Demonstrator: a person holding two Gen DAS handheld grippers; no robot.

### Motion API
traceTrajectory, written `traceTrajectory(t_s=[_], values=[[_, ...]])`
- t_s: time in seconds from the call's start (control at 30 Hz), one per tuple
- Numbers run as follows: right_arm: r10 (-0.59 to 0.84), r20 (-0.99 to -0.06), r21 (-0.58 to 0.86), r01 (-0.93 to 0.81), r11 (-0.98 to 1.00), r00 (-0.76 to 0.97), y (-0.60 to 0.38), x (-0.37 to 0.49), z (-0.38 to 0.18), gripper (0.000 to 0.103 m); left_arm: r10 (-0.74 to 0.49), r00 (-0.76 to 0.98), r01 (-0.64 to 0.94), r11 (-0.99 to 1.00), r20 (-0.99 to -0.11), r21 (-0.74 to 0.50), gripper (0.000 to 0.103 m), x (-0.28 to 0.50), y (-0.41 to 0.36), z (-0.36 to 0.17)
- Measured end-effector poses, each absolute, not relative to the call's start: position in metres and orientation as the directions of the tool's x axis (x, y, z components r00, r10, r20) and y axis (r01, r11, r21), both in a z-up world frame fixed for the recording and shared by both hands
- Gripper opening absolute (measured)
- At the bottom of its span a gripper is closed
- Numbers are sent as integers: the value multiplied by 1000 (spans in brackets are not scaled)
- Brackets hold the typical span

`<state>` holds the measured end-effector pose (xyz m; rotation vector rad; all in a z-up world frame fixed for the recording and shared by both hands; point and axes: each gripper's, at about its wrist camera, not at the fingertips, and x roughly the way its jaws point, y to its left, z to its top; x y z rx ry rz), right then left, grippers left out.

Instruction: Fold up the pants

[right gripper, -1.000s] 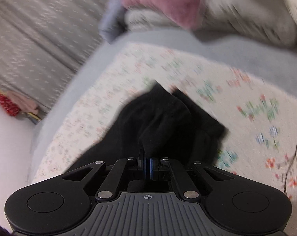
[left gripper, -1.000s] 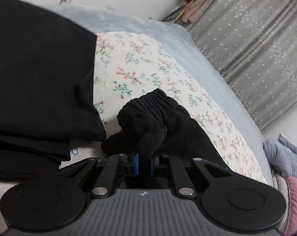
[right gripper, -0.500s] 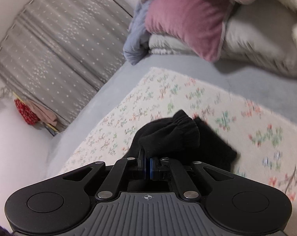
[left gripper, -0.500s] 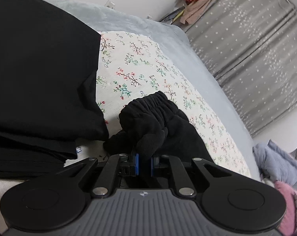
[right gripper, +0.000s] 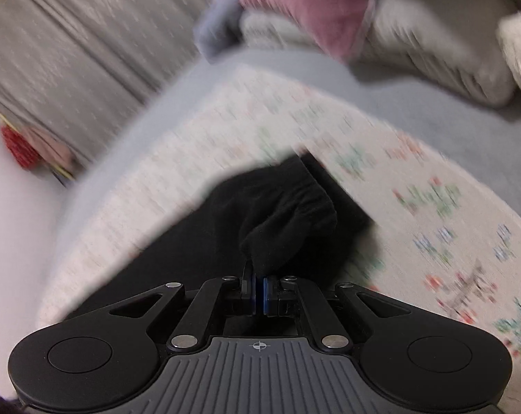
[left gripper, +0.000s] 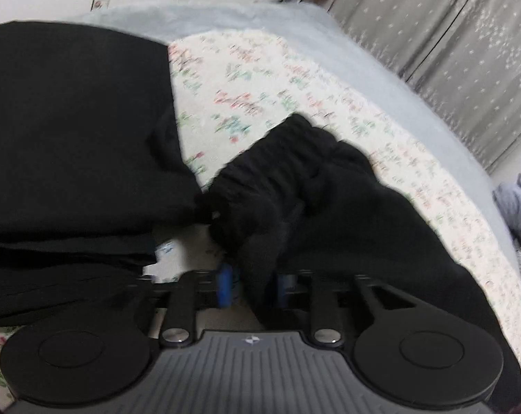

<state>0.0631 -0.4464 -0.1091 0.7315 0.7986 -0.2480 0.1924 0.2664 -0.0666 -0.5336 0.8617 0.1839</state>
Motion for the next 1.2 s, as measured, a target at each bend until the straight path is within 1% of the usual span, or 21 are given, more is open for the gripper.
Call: traceTrajectory(t_s=[0.03,0.07,0.1,0.13,0.17,0.2,0.27,0.4,0.5,0.6,0.73,0.83,0.87,0.9,0.93,1.0,1.07,1.1,1.13,1.17,1.2], values=[[59,-749,467,462,754,660,-444,66,-112,10,-56,638,-376,848,-768,-374,56,192,270,-68],[53,-751,451,452,770,658,-443,67,-111,11,-67,642,-386,833,-763,-398,57,190,275,-68],[43,-742,451,450,771,669,-442,65,-108,16,-93,658,-390,806,-747,-445,59,187,281,-68],[25,-729,457,459,762,684,-444,62,-103,21,-125,673,-398,770,-729,-499,64,183,288,-70],[-3,-713,469,479,742,701,-448,57,-99,34,-143,681,-410,738,-718,-536,67,180,292,-72],[-26,-699,490,505,711,715,-452,52,-98,52,-155,687,-425,706,-710,-566,74,178,295,-76],[-51,-680,546,552,631,731,-467,46,-102,66,-176,684,-453,657,-708,-602,78,178,300,-84],[-2,-692,612,588,529,722,-480,53,-123,67,-193,702,-442,636,-685,-632,78,182,303,-87],[8,-663,667,586,460,749,-486,50,-133,69,-190,716,-453,604,-671,-655,78,181,306,-88],[10,-624,721,570,394,782,-490,50,-142,69,-192,728,-443,601,-658,-665,79,180,304,-87],[-6,-625,706,568,423,780,-487,62,-142,68,-182,707,-441,643,-683,-627,84,191,292,-86],[-12,-616,721,570,393,788,-488,60,-142,62,-194,726,-446,597,-660,-667,88,189,292,-87],[-10,-614,726,570,384,789,-489,60,-143,54,-199,734,-445,581,-649,-682,89,191,293,-89],[-8,-618,724,573,384,786,-490,61,-145,41,-198,743,-445,568,-639,-693,91,192,294,-90],[-7,-628,715,580,390,779,-490,63,-146,34,-193,750,-447,557,-633,-699,91,193,294,-93],[-16,-640,697,589,409,769,-488,66,-147,26,-172,762,-446,560,-624,-698,91,200,291,-95],[-38,-643,682,594,427,765,-483,69,-143,24,-118,759,-450,614,-640,-648,73,210,282,-93],[-47,-647,673,598,435,761,-481,70,-141,23,-90,753,-449,654,-652,-609,57,214,277,-91],[-59,-643,668,597,444,763,-479,71,-138,22,-69,754,-448,674,-653,-588,45,216,273,-89],[-68,-638,663,593,457,767,-478,71,-136,21,-60,757,-452,671,-651,-587,41,214,273,-87],[-80,-636,655,591,470,768,-477,72,-133,20,-51,761,-458,663,-646,-592,33,212,273,-83]])
